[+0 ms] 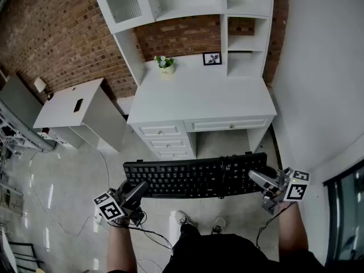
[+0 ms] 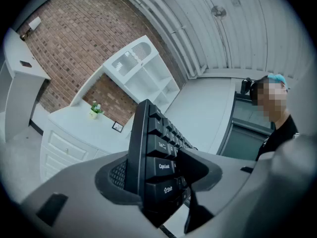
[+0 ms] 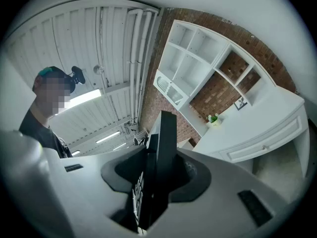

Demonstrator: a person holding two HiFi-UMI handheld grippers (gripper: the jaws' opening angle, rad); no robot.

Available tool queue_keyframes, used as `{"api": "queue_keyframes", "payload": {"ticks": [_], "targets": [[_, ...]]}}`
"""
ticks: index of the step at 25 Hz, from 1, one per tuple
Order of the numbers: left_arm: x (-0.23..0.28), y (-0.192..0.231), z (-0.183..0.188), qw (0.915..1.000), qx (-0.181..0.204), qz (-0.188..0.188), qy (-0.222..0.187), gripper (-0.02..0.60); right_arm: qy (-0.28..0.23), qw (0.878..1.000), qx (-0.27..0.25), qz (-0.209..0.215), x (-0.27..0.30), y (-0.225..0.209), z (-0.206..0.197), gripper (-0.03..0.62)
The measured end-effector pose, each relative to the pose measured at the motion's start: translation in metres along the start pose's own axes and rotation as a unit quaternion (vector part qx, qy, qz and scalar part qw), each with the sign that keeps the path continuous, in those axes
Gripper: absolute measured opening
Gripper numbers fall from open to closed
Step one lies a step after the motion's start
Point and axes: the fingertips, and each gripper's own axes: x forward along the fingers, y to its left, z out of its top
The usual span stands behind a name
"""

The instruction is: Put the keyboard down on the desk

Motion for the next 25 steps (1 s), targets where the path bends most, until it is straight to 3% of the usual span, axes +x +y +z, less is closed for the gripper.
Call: {"api": "queue_keyframes", "payload": {"ticks": [25], "targets": [[-0.002,-0.018,0.007,0.9999,0.016,-0.004,-0.006,0.267,-0.007,1.0,-0.001,0.008,-0.011,0.012,0.006,0.146]]}}
